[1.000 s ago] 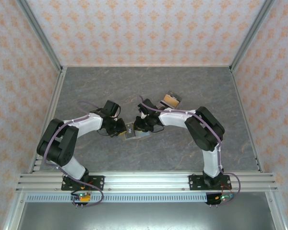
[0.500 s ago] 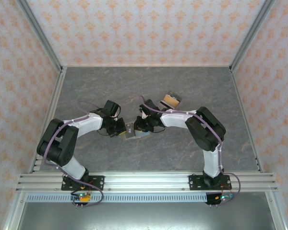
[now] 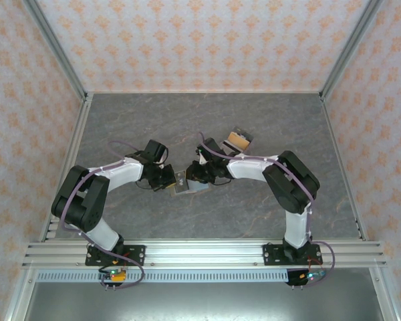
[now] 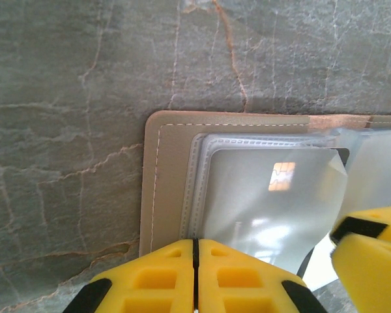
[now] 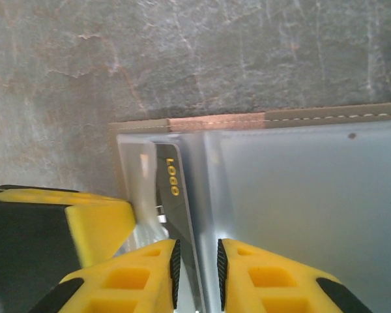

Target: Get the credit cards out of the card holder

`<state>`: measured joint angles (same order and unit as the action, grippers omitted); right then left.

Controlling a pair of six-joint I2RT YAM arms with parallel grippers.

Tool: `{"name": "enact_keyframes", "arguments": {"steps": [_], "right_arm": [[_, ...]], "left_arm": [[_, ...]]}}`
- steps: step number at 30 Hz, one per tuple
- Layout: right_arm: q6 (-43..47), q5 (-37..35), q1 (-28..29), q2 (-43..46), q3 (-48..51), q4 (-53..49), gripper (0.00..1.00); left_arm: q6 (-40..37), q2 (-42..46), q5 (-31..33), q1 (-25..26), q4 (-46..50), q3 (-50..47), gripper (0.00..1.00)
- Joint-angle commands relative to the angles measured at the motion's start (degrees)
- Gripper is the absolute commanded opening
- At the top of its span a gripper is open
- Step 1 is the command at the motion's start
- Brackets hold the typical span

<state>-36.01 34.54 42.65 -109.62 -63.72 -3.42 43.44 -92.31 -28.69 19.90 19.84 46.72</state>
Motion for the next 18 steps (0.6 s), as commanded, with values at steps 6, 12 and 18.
{"name": "enact_keyframes", "arguments": {"steps": [6,12,18], "right_arm": [[0.2,1.9,-0.1,-2.4,-2.5,-0.7,0.20],[-0.4,6.3,-0.1,-4.0,-2.9,1.8,0.16],[-0.5,8.0,-0.1,-4.6,-3.2,2.7,0.16]], "left_arm": [[-0.8,-1.4,2.0,0.6,1.2,0.1,0.07],[-1.0,-1.5,1.9,0.6,1.3,0.0,0.07],[-1.1,-1.4,2.0,0.6,1.4,0.1,0.06]]}}
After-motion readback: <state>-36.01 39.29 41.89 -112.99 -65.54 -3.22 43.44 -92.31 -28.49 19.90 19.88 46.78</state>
